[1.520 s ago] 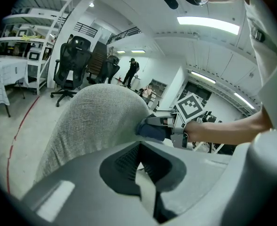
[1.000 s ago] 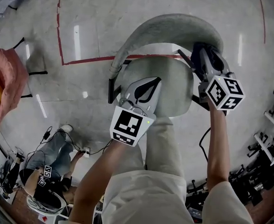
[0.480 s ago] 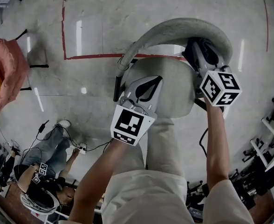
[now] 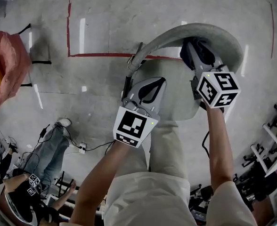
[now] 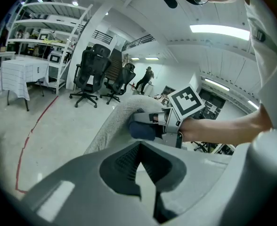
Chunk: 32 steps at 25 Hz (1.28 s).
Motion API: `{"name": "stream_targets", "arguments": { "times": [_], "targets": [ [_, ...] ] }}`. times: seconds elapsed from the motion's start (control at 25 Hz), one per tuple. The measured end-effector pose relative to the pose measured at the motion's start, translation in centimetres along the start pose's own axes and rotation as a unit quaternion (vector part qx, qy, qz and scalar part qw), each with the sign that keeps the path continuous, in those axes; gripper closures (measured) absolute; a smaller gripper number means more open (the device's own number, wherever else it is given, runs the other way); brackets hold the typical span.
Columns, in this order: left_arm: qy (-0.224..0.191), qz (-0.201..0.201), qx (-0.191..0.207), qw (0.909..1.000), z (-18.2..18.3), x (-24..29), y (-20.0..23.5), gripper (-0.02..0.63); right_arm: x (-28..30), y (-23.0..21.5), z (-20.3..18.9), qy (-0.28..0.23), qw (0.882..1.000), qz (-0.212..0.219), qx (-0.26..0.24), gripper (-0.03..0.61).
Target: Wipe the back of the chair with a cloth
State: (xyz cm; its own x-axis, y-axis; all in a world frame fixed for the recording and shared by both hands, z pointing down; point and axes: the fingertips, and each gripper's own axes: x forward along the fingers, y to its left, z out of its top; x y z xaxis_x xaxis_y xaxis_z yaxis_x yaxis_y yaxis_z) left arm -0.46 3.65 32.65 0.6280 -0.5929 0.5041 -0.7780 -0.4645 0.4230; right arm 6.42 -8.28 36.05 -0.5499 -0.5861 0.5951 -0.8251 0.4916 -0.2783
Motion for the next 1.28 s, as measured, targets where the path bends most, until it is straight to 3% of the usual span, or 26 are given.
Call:
{"name": "stream_targets", "arguments": {
  "times": [0.68,0.88,1.28],
  "targets": [
    [-0.009,0.014,-0.004,0.9999,-1.2,-3.4,0.9,0.613,0.6,8.0,-0.6,0.002,0.996,0.078,-0.041,0.505],
    [-0.006,0.007,0.004,0.9999,-1.5,-4.2,0.4,0.613,-1.3,8.3,-0.4,-0.013,0.997,0.068,-0.031,0.505],
    [-0.001,-0.020,0.023,0.9995,-1.6,-3.9,-2.2,0.613,-7.7,4.0,-1.2,-0.029,1.000,0.003,0.007,0.505]
  ]
}}
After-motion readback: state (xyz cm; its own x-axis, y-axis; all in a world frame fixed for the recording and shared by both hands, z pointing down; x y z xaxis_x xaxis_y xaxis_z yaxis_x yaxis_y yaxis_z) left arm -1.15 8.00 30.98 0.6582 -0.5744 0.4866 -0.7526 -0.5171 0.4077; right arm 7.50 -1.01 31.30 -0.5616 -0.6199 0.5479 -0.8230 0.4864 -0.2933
